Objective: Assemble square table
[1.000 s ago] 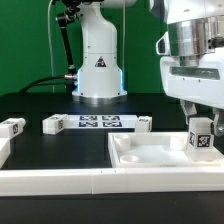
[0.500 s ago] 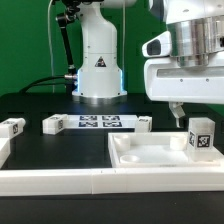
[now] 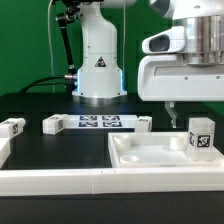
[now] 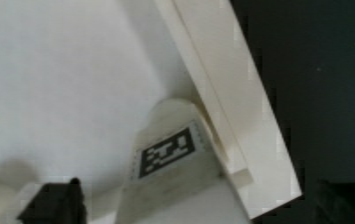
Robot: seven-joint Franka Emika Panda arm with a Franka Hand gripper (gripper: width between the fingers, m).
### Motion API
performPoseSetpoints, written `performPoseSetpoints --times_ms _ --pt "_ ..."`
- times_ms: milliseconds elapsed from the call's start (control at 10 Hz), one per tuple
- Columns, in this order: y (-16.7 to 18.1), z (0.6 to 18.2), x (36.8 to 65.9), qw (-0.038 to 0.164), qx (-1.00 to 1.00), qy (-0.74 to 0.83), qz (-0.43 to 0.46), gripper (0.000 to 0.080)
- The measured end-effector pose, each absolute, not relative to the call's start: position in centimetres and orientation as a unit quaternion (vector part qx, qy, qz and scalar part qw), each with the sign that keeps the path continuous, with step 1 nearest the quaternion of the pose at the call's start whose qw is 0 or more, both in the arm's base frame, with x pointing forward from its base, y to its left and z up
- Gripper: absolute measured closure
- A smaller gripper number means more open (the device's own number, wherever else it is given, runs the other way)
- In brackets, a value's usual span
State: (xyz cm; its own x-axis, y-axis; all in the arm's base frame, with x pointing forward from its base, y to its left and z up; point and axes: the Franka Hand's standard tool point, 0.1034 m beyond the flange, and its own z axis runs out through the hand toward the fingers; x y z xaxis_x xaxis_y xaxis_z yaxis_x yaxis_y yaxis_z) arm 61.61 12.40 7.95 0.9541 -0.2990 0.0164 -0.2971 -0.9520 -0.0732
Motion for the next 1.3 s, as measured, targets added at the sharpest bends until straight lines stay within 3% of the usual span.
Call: performPoseSetpoints --times_ms 700,800,900,1000,1300 --pt "11.97 7.81 61.66 0.027 -0.997 -0.063 -0.021 0.0150" --pt "11.97 7.80 61.65 0.027 -0.997 -0.062 -0.021 0.0232" --pt "11.97 7.80 61.65 0.027 -0.997 -0.062 -0.021 0.0415" --pt "11.94 7.81 61.66 0.027 -0.997 -0.062 -0.021 0.0509" --pt "11.91 7.81 61.69 0.032 -0.999 0.001 -0.020 0.0509"
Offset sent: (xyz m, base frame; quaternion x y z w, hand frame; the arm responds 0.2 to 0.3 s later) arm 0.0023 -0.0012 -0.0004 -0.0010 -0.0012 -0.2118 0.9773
